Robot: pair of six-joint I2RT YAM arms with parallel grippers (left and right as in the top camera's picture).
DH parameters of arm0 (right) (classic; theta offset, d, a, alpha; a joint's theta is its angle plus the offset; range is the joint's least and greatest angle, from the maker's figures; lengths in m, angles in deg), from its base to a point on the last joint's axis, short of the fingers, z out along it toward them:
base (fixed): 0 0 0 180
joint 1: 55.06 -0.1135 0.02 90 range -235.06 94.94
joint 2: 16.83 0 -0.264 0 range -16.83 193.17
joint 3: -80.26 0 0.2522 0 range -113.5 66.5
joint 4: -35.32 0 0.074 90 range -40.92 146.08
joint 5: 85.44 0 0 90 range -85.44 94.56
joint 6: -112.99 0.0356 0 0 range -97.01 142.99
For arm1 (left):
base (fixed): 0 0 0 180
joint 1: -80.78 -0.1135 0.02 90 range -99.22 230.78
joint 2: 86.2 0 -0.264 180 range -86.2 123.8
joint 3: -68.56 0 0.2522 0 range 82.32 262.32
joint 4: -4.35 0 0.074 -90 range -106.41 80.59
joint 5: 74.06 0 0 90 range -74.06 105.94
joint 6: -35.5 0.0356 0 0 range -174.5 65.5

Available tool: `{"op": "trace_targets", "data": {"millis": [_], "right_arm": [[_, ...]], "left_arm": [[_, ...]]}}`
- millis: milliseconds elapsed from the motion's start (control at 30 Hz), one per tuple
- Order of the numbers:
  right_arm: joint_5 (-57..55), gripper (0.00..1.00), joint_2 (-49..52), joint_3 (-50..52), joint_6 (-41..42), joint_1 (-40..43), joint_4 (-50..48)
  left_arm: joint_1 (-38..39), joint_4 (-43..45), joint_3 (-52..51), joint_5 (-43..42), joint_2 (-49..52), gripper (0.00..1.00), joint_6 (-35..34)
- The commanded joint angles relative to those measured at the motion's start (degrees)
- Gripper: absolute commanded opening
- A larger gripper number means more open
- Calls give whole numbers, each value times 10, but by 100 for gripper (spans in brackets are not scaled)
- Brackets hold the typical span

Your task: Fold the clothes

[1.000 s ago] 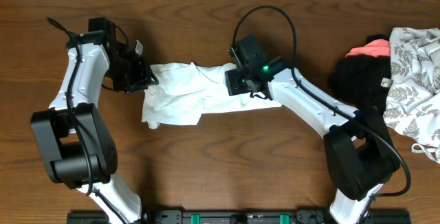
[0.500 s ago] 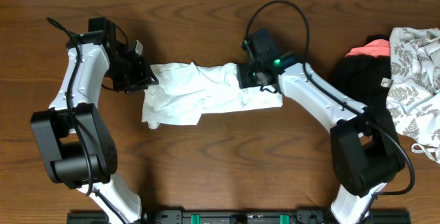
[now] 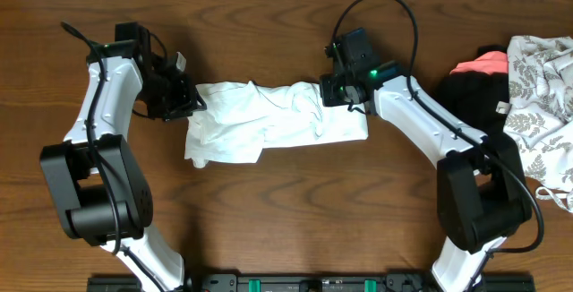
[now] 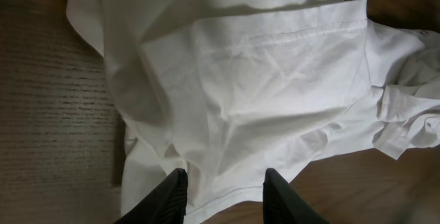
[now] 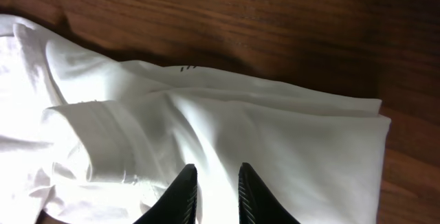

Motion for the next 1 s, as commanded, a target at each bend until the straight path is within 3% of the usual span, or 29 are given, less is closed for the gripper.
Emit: {"op": "trace_targets", "data": {"millis": [0, 400, 800, 967], "right_arm": [[2, 20, 26, -11, -2, -14, -2], [36, 25, 80, -11, 1, -90, -28], [21, 30, 45, -17, 1, -52, -5], [21, 31, -2, -17, 1, -31, 23]], "left_arm": [[0, -1, 2, -8, 0, 37, 2], [0, -1, 2, -8, 0, 38, 2], [0, -1, 2, -8, 0, 38, 2], [0, -1, 2, -7, 0, 48, 2]]}}
